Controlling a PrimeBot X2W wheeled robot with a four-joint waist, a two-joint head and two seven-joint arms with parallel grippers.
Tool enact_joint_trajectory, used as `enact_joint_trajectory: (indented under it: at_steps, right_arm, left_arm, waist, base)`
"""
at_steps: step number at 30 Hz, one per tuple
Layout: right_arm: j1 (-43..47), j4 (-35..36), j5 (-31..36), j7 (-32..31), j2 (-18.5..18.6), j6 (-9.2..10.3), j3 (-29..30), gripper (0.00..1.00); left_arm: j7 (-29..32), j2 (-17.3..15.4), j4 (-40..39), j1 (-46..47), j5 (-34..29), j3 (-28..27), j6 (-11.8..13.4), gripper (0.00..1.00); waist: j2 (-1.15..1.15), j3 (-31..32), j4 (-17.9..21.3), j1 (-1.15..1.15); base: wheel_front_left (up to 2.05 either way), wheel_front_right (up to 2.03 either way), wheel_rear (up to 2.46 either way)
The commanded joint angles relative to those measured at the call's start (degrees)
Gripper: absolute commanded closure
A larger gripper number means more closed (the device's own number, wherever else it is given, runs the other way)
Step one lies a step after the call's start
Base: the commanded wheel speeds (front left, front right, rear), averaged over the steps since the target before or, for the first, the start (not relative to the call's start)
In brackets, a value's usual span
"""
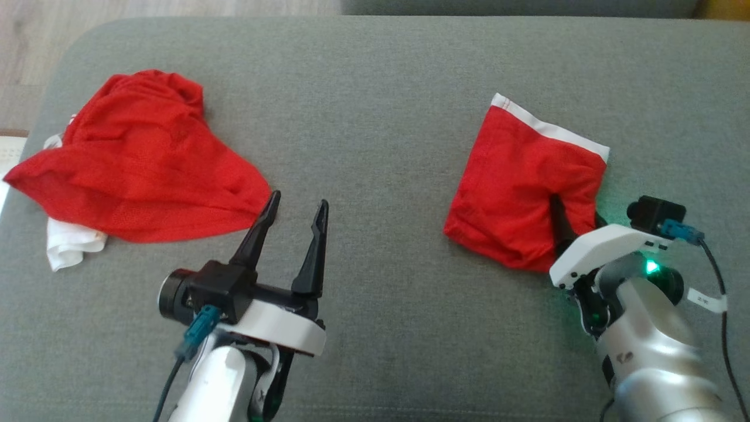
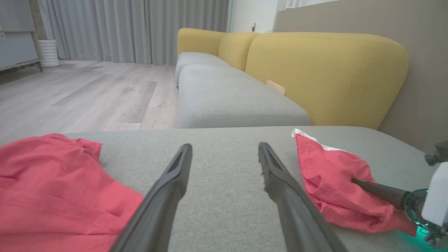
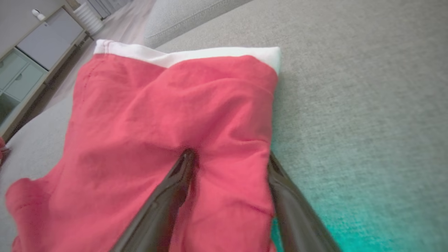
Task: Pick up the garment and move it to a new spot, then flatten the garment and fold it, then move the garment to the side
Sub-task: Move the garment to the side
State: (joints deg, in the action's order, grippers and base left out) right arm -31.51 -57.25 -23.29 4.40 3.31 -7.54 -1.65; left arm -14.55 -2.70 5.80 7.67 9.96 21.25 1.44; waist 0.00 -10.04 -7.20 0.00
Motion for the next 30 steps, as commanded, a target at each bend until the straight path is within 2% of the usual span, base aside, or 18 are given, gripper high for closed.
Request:
enact_joint_trajectory:
  at_steps: [1, 6, 11, 17, 23, 27, 30]
  right_arm:
    - [-1.25, -0.37, 0.35, 0.55, -0.43, 0.05, -2.34, 1.0]
    - [-3.64, -2.03, 4.5, 2.7, 0.96, 0.05, -5.12, 1.0]
    - [-5.82, -1.06, 8.98, 2.34, 6.77, 0.05, -10.66, 1.0]
    - [-8.14, 3.19, 11.04, -1.3, 18.33, 0.05, -20.41, 1.0]
    - [-9.89, 8.2, 9.37, -4.8, 33.03, 0.05, -30.14, 1.0]
    - [-10.63, 9.68, 8.56, -5.81, 41.3, 0.05, -33.26, 1.0]
    - [-11.05, 9.4, 8.17, -5.85, 45.66, 0.05, -33.29, 1.0]
  left_arm:
    - [-0.45, -0.18, -2.17, 2.59, -0.8, -1.89, -0.11, 0.0]
    - [-0.45, -0.18, -2.13, 3.09, -1.0, -2.16, -0.15, 0.0]
    - [-0.45, -0.18, -2.5, 3.61, -0.79, -2.28, -0.03, 0.0]
    - [-0.45, -0.18, -3.36, 4.6, -0.27, -2.11, 0.13, 0.0]
    - [-0.45, -0.18, -4.32, 5.99, 0.51, -1.37, 0.18, 0.0]
    - [-0.45, -0.18, -4.63, 7.18, 1.07, -0.96, 0.27, 0.0]
    - [-0.45, -0.18, -4.83, 7.94, 1.35, -0.86, 0.43, 0.0]
  waist:
    - [0.0, -0.38, 0.54, 0.0]
    - [0.0, -0.64, 2.26, 0.0]
    - [0.0, -1.2, 3.8, 0.0]
    - [0.0, -3.08, 4.63, 0.0]
    - [0.0, -5.88, 3.9, 0.0]
    - [0.0, -7.72, 2.83, 0.0]
    - [0.0, -8.79, 2.08, 0.0]
  base:
    - [0.0, 0.0, 0.0]
    - [0.0, 0.0, 0.0]
    - [0.0, 0.0, 0.0]
    - [0.0, 0.0, 0.0]
    - [0.0, 0.0, 0.0]
    - [0.0, 0.0, 0.0]
    - [0.0, 0.0, 0.0]
